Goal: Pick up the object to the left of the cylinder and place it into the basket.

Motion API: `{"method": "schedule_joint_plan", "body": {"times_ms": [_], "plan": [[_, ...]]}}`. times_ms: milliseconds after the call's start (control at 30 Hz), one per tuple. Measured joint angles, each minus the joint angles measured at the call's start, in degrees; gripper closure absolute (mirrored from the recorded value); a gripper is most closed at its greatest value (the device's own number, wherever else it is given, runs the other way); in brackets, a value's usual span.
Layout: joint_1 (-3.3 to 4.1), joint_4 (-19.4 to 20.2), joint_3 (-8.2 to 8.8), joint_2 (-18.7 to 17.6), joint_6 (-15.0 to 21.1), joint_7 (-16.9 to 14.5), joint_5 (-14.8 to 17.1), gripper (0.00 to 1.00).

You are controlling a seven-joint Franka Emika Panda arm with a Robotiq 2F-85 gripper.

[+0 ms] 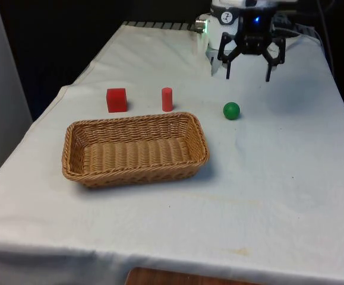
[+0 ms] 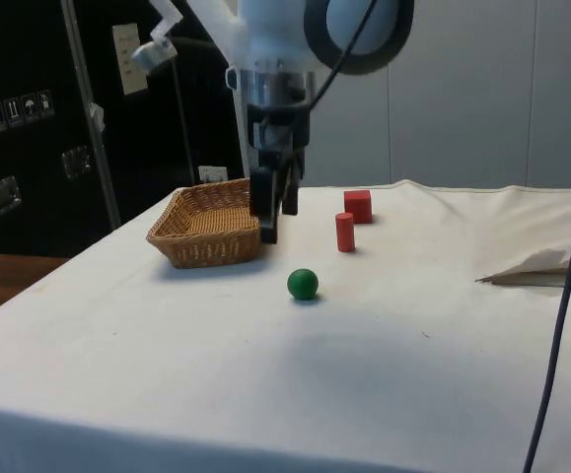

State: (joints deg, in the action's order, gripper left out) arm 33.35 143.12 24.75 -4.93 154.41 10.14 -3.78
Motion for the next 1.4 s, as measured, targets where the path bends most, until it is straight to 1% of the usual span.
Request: {"method": "schedule_joint_plan", "body": {"times_ms": [233,467,567,667,733,767,933,1000,1067,1200,1233,1267,1300,1400], "plan": [[0.0,0.0,-0.11,-3.21,2.29,0.06,0.29,0.0],[0.0,-0.29,-0.23,-5.79,2.98,0.34,0.52,0.0],[-0.23,-0.23,-0.17,-6.3,2.98,0.34,0.57,0.0],[-0.69,-0.17,0.0,-6.93,3.04,0.23,0.57,0.0],[-0.69,-0.17,0.0,-6.93,3.04,0.23,0.57,0.0],[-0.92,-0.17,0.06,-7.39,3.15,0.17,0.57,0.0],[-1.55,-0.17,0.06,-9.11,4.35,0.11,0.63,0.0],[-1.89,-0.17,0.06,-10.26,5.39,-0.34,1.2,0.0],[-1.95,-0.17,0.06,-10.54,5.61,-0.63,1.55,0.0],[-2.29,-0.06,0.06,-11.57,6.47,-2.58,3.72,0.0],[-2.29,-0.06,0.06,-11.57,6.47,-2.58,3.72,0.0],[-2.41,0.0,0.06,-11.75,6.65,-3.21,4.35,0.0],[-2.58,0.17,0.06,-12.03,6.99,-4.53,5.67,0.0],[-2.69,0.4,0.06,-12.2,7.45,-5.67,6.88,0.0]]}}
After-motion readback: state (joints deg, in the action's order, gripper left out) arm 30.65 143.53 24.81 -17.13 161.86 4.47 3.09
